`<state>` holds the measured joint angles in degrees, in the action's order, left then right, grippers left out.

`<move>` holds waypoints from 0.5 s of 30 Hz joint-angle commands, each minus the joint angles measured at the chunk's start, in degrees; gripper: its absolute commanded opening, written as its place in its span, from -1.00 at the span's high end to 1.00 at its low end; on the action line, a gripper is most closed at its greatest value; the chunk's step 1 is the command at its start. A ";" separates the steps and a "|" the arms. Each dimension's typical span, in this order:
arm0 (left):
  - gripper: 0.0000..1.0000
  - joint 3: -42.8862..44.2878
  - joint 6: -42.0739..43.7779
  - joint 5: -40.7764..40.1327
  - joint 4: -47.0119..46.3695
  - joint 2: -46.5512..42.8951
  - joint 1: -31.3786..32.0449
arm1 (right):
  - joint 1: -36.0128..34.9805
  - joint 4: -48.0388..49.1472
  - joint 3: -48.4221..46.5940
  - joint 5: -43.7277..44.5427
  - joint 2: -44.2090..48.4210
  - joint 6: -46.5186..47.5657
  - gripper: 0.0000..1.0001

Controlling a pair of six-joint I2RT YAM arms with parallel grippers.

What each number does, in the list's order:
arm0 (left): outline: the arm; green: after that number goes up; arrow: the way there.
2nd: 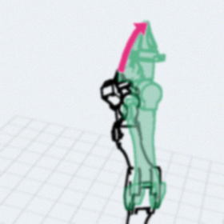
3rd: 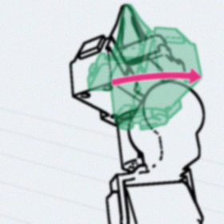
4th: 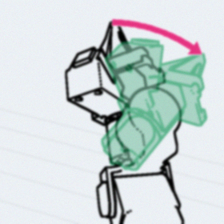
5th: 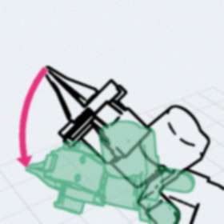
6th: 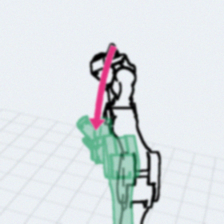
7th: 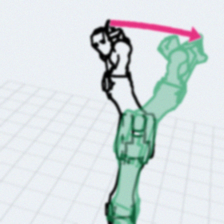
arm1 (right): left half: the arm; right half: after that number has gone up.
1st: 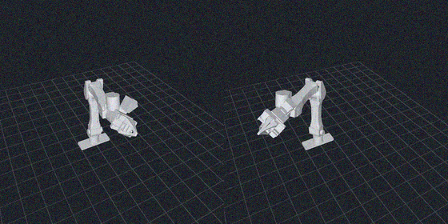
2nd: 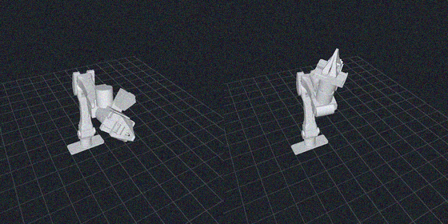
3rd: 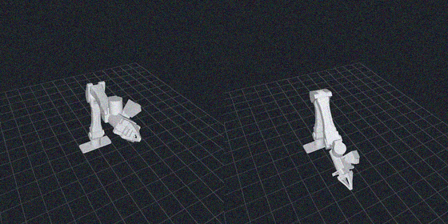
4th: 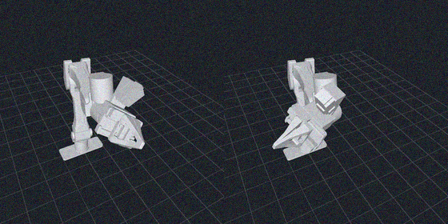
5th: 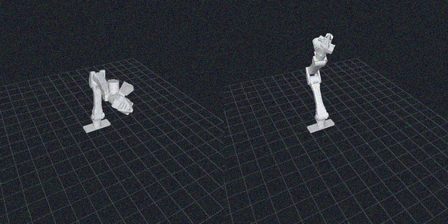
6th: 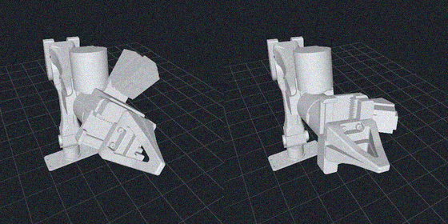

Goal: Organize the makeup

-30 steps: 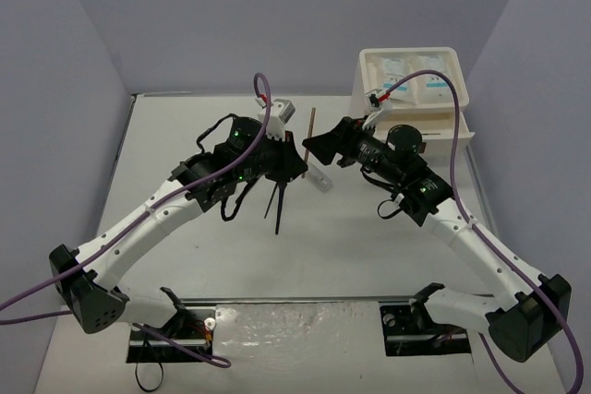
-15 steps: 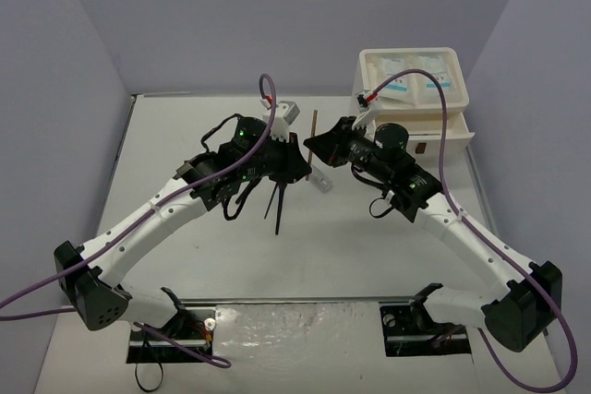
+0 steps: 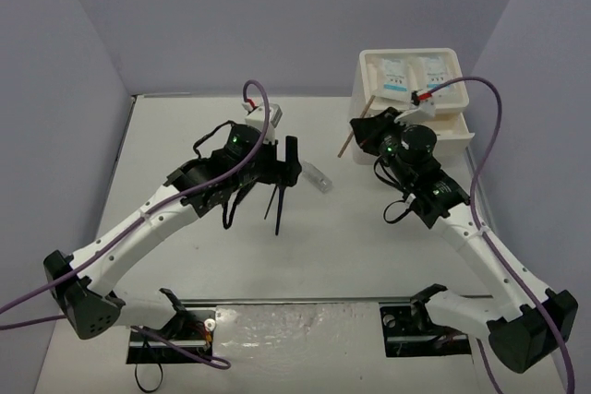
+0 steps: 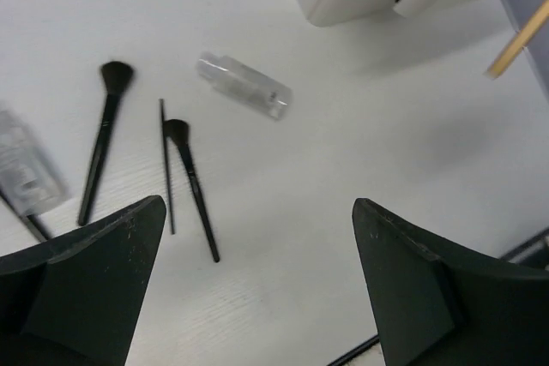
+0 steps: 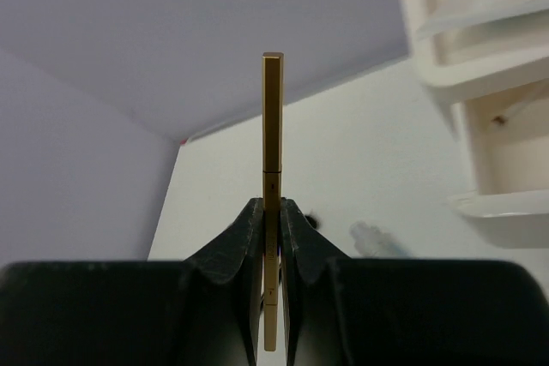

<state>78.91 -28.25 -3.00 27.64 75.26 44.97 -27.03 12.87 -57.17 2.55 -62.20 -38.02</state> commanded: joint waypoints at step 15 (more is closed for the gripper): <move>-0.94 -18.43 13.40 -25.35 0.50 -27.26 -15.30 | 26.77 -2.26 -7.85 8.91 -11.62 -19.97 1.00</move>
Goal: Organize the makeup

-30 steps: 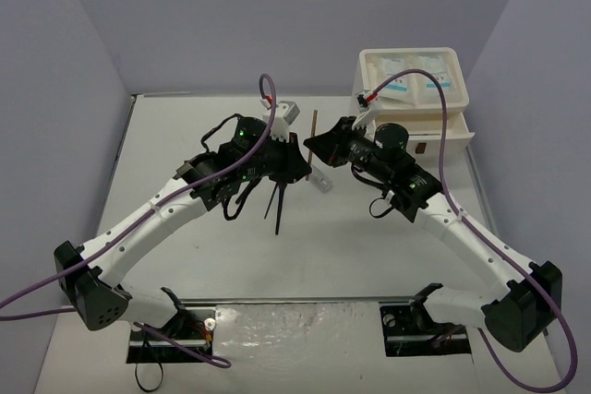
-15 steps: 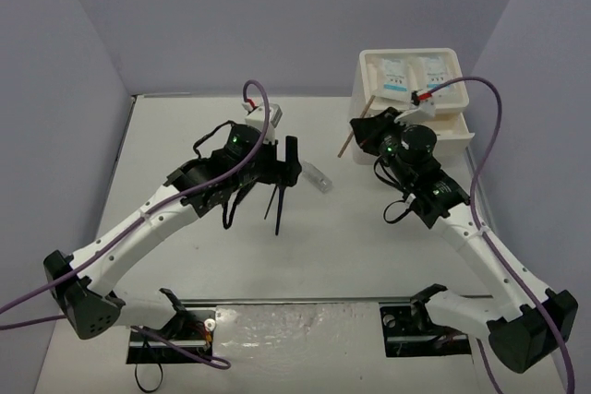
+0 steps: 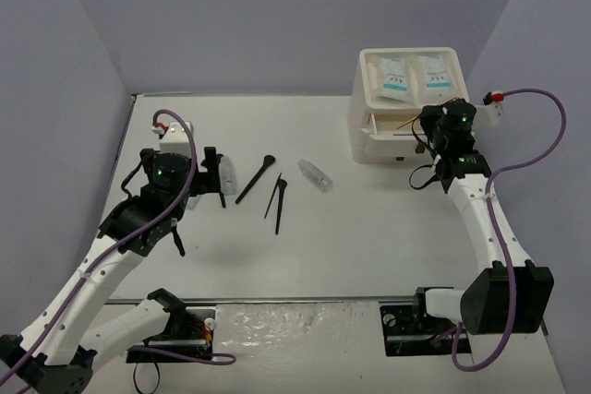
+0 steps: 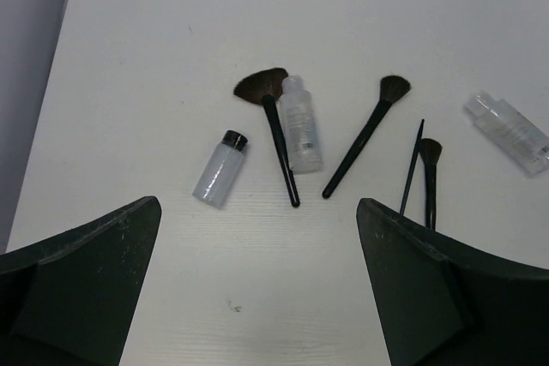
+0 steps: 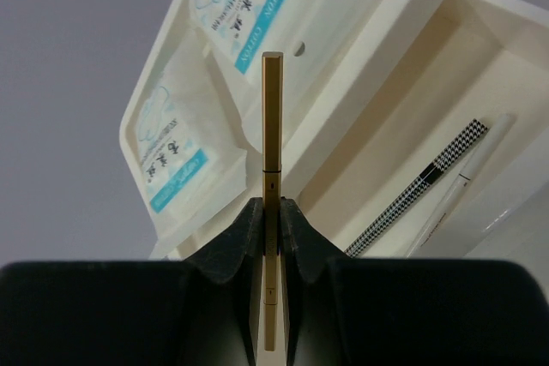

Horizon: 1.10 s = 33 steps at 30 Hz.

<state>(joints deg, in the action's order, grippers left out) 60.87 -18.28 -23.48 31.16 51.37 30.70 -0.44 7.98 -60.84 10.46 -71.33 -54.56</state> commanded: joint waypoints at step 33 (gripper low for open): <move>-0.94 -3.38 4.17 -0.21 -2.86 -4.65 -4.51 | 3.30 -7.02 6.30 -10.40 10.53 37.17 -0.38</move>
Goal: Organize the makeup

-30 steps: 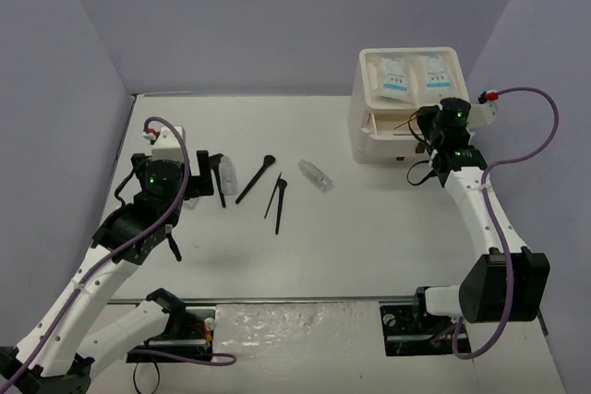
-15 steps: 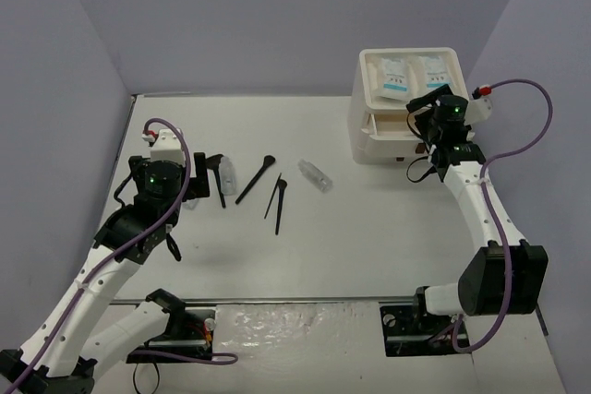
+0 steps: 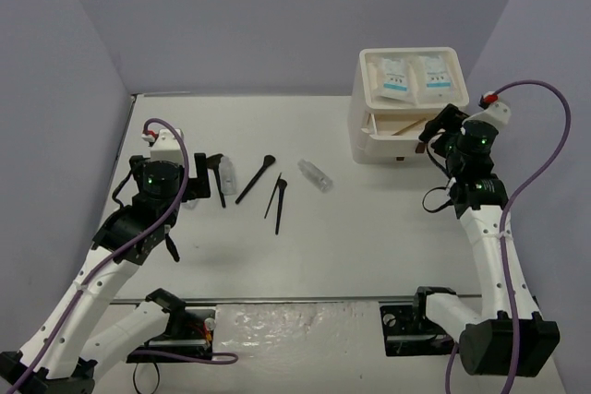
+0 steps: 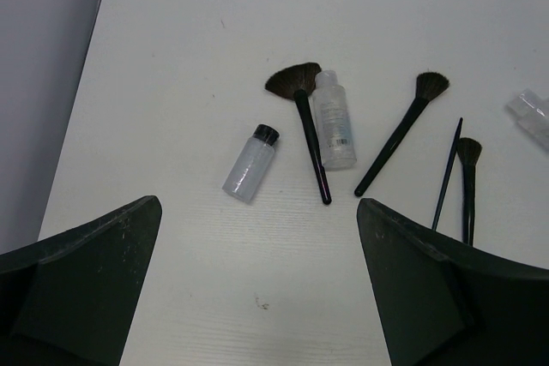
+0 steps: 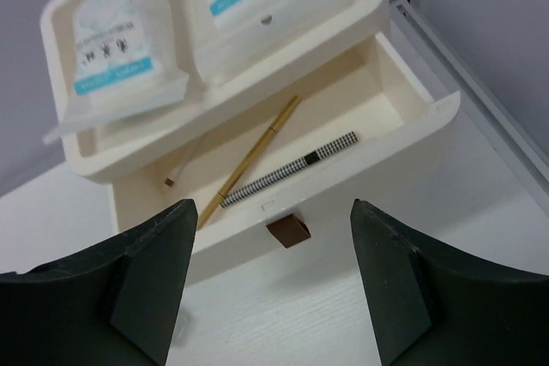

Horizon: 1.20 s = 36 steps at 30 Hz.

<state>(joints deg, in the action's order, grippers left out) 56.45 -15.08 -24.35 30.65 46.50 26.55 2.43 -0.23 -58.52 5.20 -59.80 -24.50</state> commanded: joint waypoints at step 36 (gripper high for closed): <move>-0.94 0.81 1.25 0.88 -1.67 2.29 -0.44 | 1.39 20.47 8.65 -14.42 -10.12 23.64 0.96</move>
<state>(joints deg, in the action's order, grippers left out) 56.38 -14.95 -23.38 30.78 48.25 26.55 3.40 12.80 -46.23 -8.39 -70.52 -2.02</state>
